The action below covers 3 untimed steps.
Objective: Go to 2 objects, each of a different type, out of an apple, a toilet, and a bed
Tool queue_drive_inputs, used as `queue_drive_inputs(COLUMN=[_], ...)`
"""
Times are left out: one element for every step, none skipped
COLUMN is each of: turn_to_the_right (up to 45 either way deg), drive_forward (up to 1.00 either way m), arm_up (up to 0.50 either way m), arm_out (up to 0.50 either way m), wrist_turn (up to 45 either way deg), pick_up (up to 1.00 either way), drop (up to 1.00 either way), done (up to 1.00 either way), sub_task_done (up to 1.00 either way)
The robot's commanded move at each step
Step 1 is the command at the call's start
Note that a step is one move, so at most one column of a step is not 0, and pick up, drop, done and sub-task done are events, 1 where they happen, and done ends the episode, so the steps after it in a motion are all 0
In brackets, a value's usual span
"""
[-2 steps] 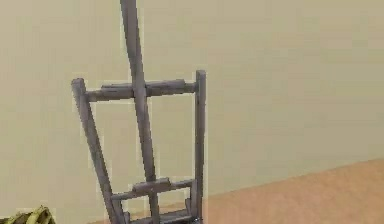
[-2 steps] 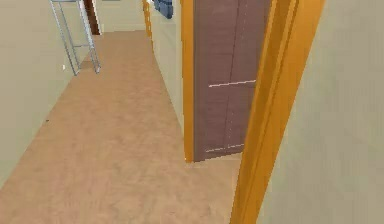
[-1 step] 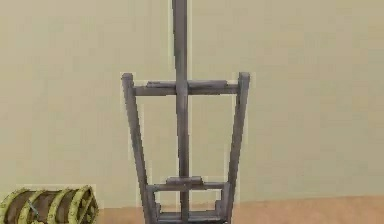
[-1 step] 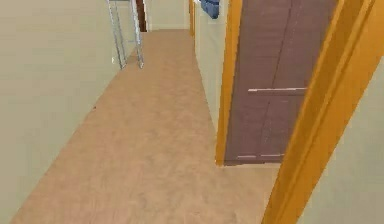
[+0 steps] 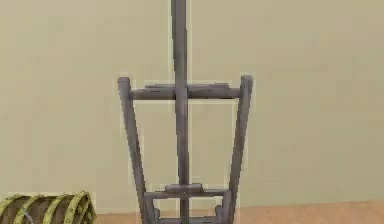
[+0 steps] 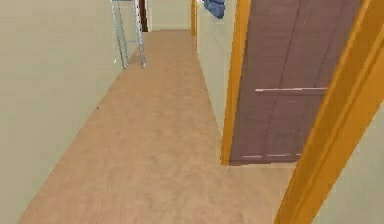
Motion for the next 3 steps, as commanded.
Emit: queue_drive_inputs(turn_to_the_right=[45.0, 30.0, 0.0], drive_forward=[0.0, 0.0, 0.6], arm_up=[0.0, 0.0, 0.0], arm_out=[0.0, 0.0, 0.0], wrist_turn=[0.0, 0.0, 0.0], pick_up=[0.0, 0.0, 0.0], drop=[0.0, 0.0, 0.0], done=[0.0, 0.0, 0.0], sub_task_done=[0.0, 0.0, 0.0])
